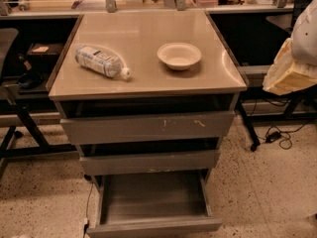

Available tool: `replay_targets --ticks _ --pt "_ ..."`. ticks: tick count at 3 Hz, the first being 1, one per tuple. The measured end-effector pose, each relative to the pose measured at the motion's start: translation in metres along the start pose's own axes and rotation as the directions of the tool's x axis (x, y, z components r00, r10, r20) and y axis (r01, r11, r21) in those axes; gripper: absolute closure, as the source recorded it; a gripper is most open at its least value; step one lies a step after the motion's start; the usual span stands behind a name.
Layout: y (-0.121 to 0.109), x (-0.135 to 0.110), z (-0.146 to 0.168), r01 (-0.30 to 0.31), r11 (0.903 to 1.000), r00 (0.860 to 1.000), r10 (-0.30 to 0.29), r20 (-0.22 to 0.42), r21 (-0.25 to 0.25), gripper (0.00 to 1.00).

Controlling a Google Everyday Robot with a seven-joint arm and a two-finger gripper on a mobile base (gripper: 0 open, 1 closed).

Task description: Close bottom drawer

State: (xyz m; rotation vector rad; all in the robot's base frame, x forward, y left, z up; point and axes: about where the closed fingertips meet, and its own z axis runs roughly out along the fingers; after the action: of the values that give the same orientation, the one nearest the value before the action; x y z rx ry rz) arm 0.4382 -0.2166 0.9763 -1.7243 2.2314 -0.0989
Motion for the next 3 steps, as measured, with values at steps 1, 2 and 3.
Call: replay_targets --ticks 1,2,3 --pt "0.0 0.0 0.0 0.0 1.0 1.0 0.0 0.0 0.0 1.0" --pt "0.0 0.0 0.0 0.0 1.0 1.0 0.0 0.0 0.0 1.0" --pt "0.008 0.007 0.011 -0.042 0.999 0.999 0.042 0.013 0.012 1.0"
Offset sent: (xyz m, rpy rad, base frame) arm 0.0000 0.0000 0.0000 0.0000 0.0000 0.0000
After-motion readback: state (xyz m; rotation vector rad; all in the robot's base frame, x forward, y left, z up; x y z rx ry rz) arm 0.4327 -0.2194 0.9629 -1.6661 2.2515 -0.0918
